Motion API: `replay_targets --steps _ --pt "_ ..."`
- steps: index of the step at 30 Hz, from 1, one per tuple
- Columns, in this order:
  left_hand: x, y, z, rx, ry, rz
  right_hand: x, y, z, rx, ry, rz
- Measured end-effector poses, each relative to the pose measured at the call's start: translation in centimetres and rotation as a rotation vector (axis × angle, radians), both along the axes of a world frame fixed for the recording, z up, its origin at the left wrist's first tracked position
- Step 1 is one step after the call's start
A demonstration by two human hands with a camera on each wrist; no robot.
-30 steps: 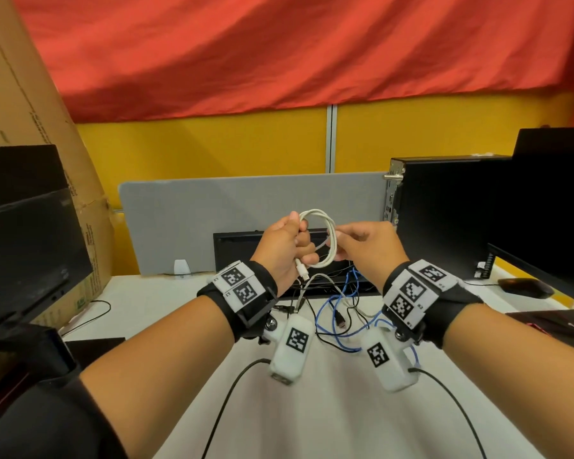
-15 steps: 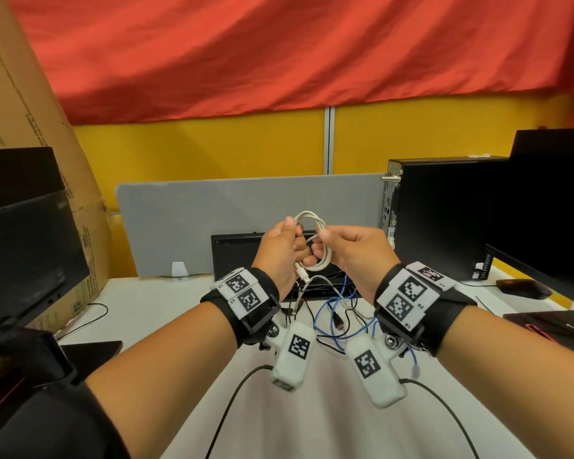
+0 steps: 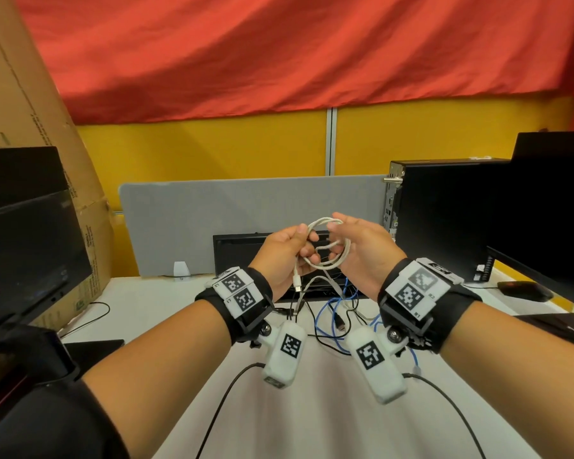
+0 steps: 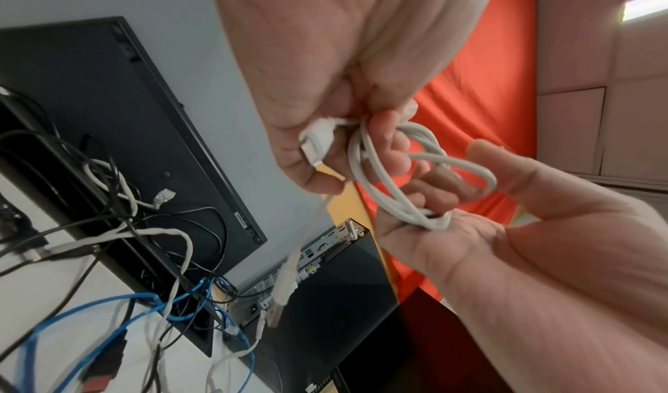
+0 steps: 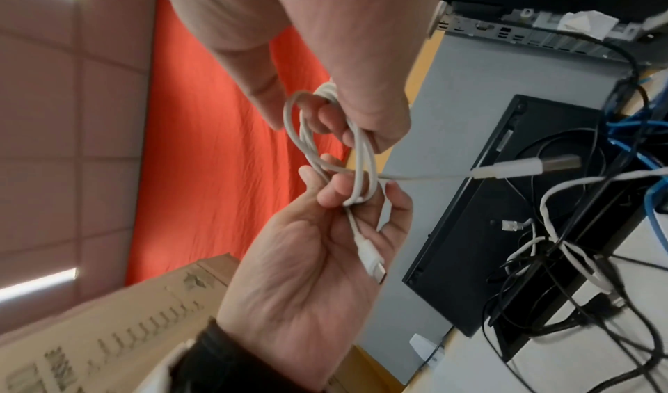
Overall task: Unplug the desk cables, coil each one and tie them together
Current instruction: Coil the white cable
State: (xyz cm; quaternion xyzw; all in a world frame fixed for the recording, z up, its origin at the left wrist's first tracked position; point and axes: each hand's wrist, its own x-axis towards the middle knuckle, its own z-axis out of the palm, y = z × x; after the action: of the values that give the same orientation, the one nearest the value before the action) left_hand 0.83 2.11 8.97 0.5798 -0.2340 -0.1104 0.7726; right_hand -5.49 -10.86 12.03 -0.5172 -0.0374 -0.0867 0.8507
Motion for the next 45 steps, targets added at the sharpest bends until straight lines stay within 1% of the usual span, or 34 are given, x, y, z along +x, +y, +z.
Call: replay_targets --steps 3,6,7,9,11,13,15,16,18,20,22,25,27,28,30,34,37,38,41,42,45 --pt "0.1 0.4 0.2 0.131 -0.037 0.013 0.0 0.0 -0.1 -0.131 0.028 -0.003" --pt "0.2 0.9 0.5 0.312 -0.116 0.081 0.2 -0.1 -0.3 -0.278 0.041 -0.012" --pt "0.2 1.0 0.7 0.338 -0.121 0.086 0.4 -0.1 -0.4 -0.317 0.043 -0.014" --pt "0.0 1.0 1.3 0.286 -0.056 0.032 0.6 -0.2 -0.7 -0.432 0.04 -0.036" --pt "-0.2 0.9 1.8 0.162 0.052 -0.042 0.6 -0.2 -0.9 -0.555 0.023 -0.06" --pt "-0.4 0.7 2.1 0.1 0.11 -0.062 0.6 -0.3 -0.9 -0.626 -0.002 -0.049" --pt "-0.4 0.6 2.1 0.107 0.103 -0.025 0.5 -0.5 -0.7 -0.688 -0.019 -0.021" --pt "-0.3 0.7 2.0 0.125 0.075 0.011 0.5 -0.6 -0.5 -0.753 -0.015 -0.034" --pt "0.1 0.9 1.6 0.157 0.018 0.077 0.6 -1.2 -0.2 -0.925 0.025 -0.144" --pt "0.7 1.1 1.3 0.185 -0.025 0.133 0.6 -1.7 0.2 -1.021 0.093 -0.242" --pt "1.2 1.2 1.1 0.225 -0.079 0.191 0.5 -2.0 0.2 -1.015 0.157 -0.231" --pt "1.5 1.4 0.9 0.314 -0.172 0.267 0.3 -2.0 0.4 -0.832 0.22 -0.156" --pt "1.7 1.6 0.7 0.364 -0.215 0.3 0.3 -2.0 0.5 -0.778 0.22 -0.142" --pt "1.7 1.7 0.7 0.382 -0.23 0.313 0.3 -2.2 0.5 -0.801 0.21 -0.146" --pt "1.7 1.8 0.7 0.385 -0.235 0.329 0.2 -2.4 0.3 -0.908 0.179 -0.169" --pt "1.4 1.7 1.0 0.247 -0.135 0.3 0.4 -3.1 -0.1 -1.104 0.088 -0.244" --pt "1.0 1.3 1.2 0.24 -0.126 0.3 0.7 -3.4 -0.1 -1.321 0.06 -0.299" --pt "0.9 1.3 1.3 0.238 -0.123 0.306 0.7 -3.4 -0.1 -1.363 0.066 -0.301" --pt "0.7 1.3 1.5 0.203 -0.096 0.308 0.8 -3.9 -0.2 -1.295 0.126 -0.256" --pt "0.7 1.4 1.6 0.197 -0.086 0.307 0.8 -4.1 -0.2 -1.286 0.131 -0.268" --pt "0.3 1.5 1.4 0.129 -0.018 0.26 1.2 -4.6 -0.3 -1.382 0.065 -0.393"
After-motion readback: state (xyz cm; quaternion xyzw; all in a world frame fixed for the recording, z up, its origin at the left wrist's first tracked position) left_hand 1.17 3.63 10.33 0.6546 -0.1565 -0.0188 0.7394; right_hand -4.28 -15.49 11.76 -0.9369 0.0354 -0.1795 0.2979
